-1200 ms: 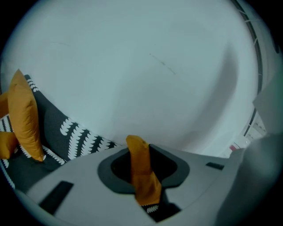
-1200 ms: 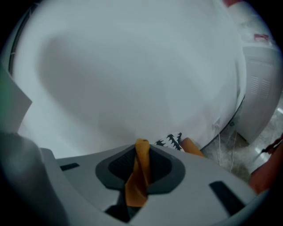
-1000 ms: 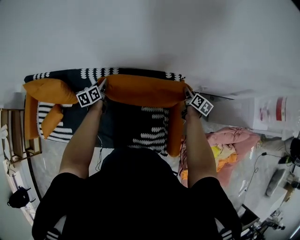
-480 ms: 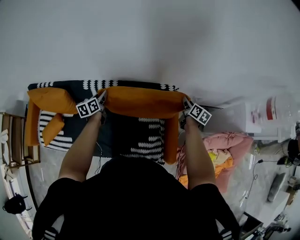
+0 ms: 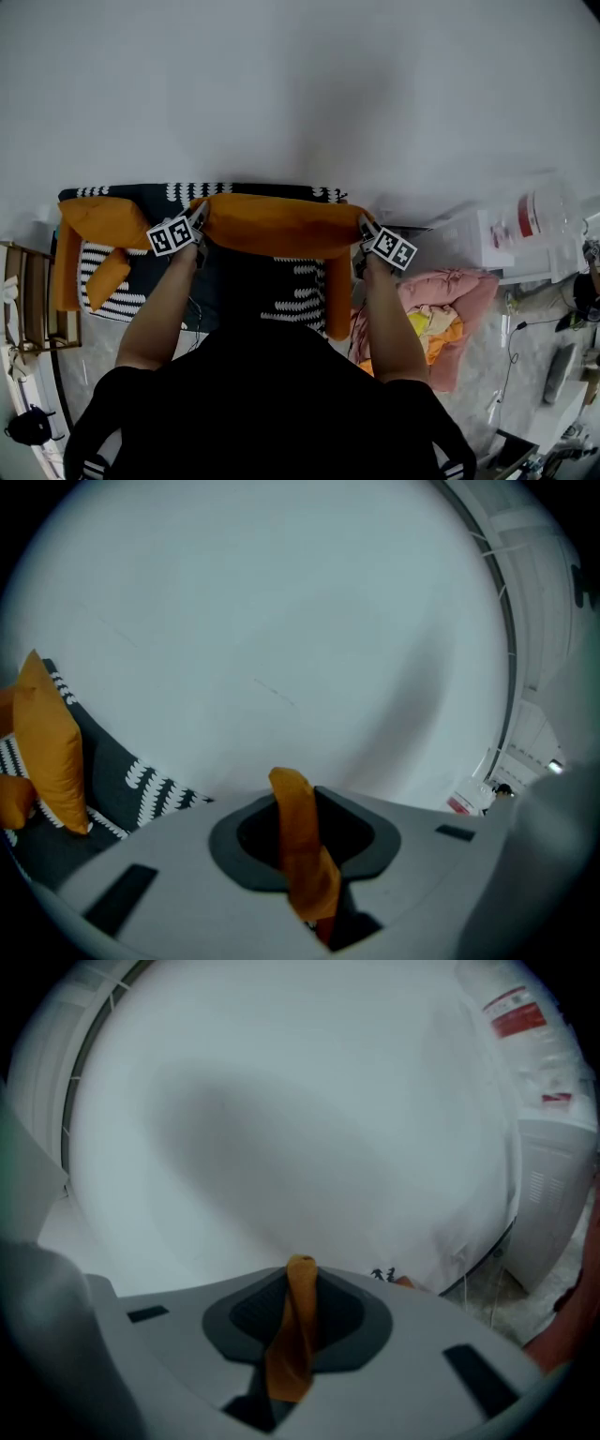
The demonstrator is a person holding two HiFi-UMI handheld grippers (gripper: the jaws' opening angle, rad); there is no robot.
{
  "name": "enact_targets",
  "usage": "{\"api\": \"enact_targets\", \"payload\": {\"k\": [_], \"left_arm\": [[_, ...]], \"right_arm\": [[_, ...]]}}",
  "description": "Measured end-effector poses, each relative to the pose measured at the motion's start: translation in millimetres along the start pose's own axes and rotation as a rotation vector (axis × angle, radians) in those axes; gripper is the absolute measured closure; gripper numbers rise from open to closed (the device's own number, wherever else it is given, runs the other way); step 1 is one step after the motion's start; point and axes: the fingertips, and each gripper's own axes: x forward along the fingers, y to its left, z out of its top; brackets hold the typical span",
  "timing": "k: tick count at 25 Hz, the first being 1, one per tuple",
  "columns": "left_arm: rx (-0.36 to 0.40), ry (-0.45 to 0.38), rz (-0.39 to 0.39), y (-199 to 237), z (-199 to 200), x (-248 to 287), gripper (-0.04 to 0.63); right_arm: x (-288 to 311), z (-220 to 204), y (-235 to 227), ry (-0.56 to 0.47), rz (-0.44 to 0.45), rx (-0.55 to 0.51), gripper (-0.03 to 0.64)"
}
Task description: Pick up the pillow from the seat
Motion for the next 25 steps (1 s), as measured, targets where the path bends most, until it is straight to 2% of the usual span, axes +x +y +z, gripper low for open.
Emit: {"api": "enact_targets", "payload": {"k": [14, 25], "left_arm": [[0.011, -0.016, -0.07, -20, 13, -32, 0.514], [0.022, -0.008, -0.122, -28, 13, -48, 0.515]], "right_arm": [[-44, 3, 27, -0.057, 0.039, -0.012, 0.554], [-73, -12, 33, -0.067, 0.037, -0.007, 0.554]]}}
